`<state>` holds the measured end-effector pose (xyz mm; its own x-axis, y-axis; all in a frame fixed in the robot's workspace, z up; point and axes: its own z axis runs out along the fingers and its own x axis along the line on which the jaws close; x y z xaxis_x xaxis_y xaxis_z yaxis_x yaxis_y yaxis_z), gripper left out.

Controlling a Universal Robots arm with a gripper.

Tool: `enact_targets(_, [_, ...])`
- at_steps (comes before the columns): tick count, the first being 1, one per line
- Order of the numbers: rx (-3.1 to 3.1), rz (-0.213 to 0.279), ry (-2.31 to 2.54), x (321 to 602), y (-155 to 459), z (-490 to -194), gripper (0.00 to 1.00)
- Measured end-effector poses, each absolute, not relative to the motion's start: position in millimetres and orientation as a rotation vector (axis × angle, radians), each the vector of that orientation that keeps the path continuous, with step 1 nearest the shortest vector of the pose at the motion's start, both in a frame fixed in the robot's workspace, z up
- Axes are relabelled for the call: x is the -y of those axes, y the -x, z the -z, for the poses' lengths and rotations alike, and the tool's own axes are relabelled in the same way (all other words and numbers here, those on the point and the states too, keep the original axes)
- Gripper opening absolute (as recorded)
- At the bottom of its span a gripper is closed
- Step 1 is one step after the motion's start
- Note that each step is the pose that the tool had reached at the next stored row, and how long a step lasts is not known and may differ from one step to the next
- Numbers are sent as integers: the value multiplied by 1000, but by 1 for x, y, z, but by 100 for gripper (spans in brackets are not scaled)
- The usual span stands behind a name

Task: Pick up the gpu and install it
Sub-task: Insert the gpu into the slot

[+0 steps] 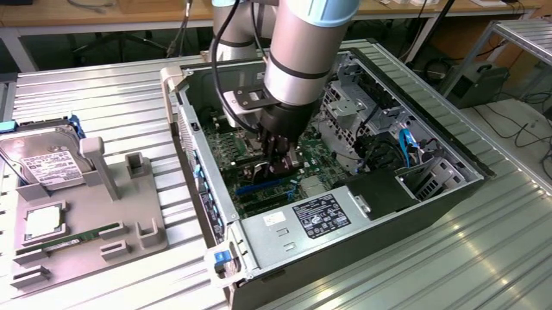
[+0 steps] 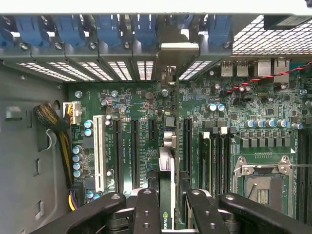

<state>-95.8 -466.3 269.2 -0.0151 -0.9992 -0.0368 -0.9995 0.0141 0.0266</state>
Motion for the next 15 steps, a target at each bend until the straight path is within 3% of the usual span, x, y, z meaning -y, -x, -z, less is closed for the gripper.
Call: enact_targets(15, [-2203,-81,2219,465,96,-263,26])
